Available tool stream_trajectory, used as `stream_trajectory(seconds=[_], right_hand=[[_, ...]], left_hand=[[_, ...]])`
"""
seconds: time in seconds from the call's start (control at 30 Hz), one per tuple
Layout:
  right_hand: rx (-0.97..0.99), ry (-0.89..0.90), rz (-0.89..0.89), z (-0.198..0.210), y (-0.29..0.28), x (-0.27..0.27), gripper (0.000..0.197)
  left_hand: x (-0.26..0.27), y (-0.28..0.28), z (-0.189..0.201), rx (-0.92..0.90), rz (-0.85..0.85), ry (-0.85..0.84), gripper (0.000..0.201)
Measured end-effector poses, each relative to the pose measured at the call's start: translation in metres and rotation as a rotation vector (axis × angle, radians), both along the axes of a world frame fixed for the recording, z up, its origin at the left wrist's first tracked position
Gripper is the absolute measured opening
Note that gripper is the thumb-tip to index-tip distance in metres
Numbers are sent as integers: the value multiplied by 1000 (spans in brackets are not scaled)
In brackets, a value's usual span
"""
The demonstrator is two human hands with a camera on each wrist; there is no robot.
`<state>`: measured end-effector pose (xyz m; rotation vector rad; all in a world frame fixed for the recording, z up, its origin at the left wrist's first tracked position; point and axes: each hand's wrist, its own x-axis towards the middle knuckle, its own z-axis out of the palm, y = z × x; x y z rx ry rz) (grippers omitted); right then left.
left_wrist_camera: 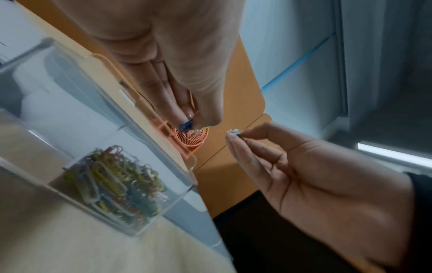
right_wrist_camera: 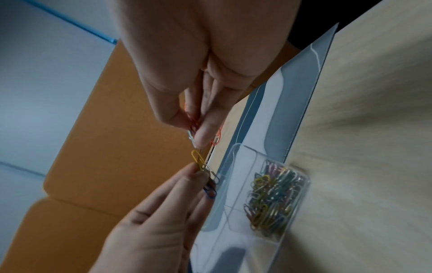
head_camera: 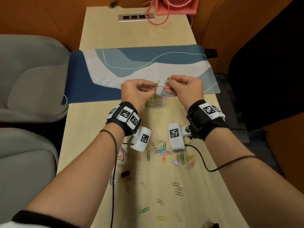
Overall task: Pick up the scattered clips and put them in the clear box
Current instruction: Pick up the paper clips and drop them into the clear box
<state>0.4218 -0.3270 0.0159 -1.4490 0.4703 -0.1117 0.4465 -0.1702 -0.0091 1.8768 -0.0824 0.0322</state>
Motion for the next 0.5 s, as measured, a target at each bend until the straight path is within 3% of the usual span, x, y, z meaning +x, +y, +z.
stream_trajectory(seconds=[0.2, 0.33, 0.5], right_hand=[[-324, -73, 37, -20, -1, 6, 12], [-422, -147, 78, -18, 1, 6, 11], [-601, -236, 156, -10, 10, 14, 10]], left_hand=[[5, -3, -18, 200, -87, -53, 12], [1, -1, -25, 362, -114, -209, 15], [-2, 6, -27, 378, -34, -327, 15]])
